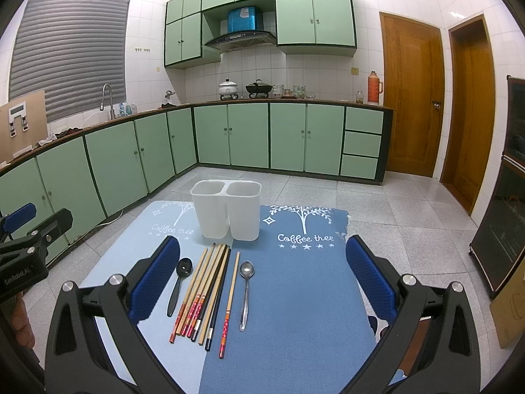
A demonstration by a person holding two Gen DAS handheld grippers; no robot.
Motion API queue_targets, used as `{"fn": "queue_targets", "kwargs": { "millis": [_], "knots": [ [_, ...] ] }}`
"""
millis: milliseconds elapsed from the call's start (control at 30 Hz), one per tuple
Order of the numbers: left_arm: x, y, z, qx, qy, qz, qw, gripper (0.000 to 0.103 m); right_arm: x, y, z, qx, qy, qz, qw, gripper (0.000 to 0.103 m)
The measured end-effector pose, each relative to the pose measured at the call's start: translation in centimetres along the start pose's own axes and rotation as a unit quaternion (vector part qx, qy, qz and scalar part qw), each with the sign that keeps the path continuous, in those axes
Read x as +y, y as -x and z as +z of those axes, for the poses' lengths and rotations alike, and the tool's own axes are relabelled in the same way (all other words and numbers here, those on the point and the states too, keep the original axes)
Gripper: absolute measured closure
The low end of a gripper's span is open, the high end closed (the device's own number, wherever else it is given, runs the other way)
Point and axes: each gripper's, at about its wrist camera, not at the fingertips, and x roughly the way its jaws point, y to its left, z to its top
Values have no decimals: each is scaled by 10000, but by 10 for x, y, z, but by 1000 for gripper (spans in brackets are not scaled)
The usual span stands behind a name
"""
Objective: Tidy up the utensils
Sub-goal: 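Grasp the black spoon with the left gripper while the right gripper grasps the silver spoon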
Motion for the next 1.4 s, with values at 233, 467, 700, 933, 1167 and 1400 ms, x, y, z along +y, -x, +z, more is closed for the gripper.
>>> {"fn": "queue_targets", "kwargs": {
  "millis": [233,467,700,933,1167,1400],
  "knots": [
    [10,-27,6,244,1,150,9996,6,-2,-37,-12,231,6,-113,9997,5],
    [11,-85,-7,785,-155,254,9965,6,-3,-91,-17,789,55,-156,9967,5],
    [2,-159,-32,1566,-323,224,9869,6,-7,-158,-30,1639,90,61,9864,7],
    [-10,-219,-54,2171,-311,124,9756,8,-4,-213,-46,2436,102,383,9691,26],
    [-24,-255,-65,2471,-375,34,9683,8,9,-250,-55,2839,79,807,9554,39],
    [-26,-276,-74,2703,-296,-5,9623,11,12,-278,-65,3156,-67,905,9446,51]
  ]
}}
